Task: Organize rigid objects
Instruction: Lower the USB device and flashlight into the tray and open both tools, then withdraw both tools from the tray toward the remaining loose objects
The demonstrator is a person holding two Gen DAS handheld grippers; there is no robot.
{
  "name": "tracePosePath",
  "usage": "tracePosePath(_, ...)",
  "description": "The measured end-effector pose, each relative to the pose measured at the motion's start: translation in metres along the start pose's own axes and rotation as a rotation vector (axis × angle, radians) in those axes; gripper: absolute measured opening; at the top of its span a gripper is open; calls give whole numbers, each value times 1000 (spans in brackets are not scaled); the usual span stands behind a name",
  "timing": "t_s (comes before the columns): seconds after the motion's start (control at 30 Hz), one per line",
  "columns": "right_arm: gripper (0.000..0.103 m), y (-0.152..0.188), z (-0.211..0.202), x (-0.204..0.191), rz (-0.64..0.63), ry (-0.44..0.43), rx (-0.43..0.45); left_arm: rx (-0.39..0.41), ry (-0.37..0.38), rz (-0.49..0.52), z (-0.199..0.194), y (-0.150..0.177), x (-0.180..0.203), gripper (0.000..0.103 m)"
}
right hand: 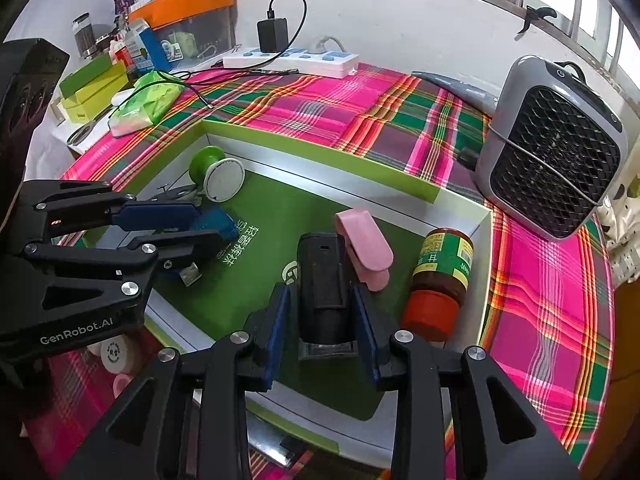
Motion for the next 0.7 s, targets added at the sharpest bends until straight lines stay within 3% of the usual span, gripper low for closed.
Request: tracePosePath(0.7, 40, 15, -41, -9, 30, 10, 82, 75, -39, -8, -47, 23, 6, 31)
Point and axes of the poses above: each gripper's, at about its wrist camera, not at the fingertips, and z roughly the way its jaws point, x to its right, y to its underside, the point moved 5 cm from there along z, roughly the way its jaws point, and after that the axes turned 7 degrees about -x, right-handed, at the moved point
